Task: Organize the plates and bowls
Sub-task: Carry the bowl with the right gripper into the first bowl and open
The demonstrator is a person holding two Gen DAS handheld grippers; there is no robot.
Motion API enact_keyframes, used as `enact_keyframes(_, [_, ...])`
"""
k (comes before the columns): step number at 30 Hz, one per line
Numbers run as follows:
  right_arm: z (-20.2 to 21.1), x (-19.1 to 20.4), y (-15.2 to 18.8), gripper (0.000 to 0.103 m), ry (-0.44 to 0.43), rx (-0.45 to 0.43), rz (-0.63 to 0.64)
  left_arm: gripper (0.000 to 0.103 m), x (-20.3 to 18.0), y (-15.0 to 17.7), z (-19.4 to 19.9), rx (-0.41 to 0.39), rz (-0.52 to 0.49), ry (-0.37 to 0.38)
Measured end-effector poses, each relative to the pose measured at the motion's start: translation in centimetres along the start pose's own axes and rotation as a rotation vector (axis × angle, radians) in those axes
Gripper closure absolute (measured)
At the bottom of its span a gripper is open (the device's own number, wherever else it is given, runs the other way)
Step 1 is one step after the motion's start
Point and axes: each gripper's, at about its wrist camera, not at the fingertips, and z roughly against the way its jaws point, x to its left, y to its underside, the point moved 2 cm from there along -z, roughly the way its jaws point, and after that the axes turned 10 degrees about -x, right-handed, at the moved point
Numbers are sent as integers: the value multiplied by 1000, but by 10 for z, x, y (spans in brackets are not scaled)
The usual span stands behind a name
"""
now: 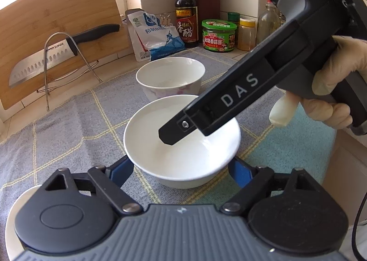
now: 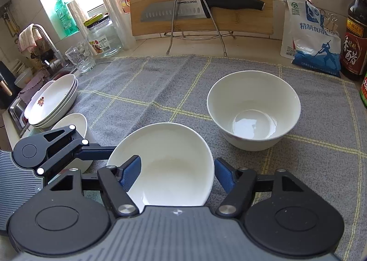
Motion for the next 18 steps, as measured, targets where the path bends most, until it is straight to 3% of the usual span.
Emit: enact_keyframes(18, [5, 3, 0, 32, 0, 2, -10, 14, 2, -1, 3, 1, 7, 19])
